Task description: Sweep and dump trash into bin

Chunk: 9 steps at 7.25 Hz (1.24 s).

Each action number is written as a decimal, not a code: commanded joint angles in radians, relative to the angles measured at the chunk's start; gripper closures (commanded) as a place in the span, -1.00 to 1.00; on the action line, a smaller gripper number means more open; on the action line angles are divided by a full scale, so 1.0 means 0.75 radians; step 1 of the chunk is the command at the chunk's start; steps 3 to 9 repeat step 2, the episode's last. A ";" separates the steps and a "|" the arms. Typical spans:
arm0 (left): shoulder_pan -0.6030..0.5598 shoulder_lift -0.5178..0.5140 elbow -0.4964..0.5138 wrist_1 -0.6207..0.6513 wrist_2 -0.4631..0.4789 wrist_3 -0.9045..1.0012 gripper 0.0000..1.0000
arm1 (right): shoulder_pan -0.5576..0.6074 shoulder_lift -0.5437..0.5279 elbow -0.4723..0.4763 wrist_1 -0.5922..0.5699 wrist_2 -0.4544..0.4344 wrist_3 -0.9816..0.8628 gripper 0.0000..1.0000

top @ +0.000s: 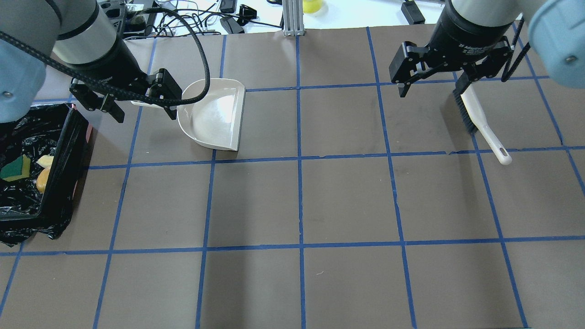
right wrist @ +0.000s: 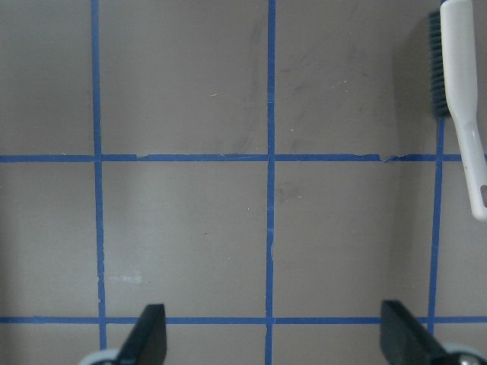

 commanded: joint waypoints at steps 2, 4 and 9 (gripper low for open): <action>0.000 -0.006 -0.009 0.038 0.001 0.002 -1.00 | -0.002 0.000 0.000 0.000 0.000 0.002 -1.00; 0.000 -0.006 -0.009 0.038 0.001 0.002 -1.00 | -0.002 0.000 0.000 0.000 0.000 0.002 -1.00; 0.000 -0.006 -0.009 0.038 0.001 0.002 -1.00 | -0.002 0.000 0.000 0.000 0.000 0.002 -1.00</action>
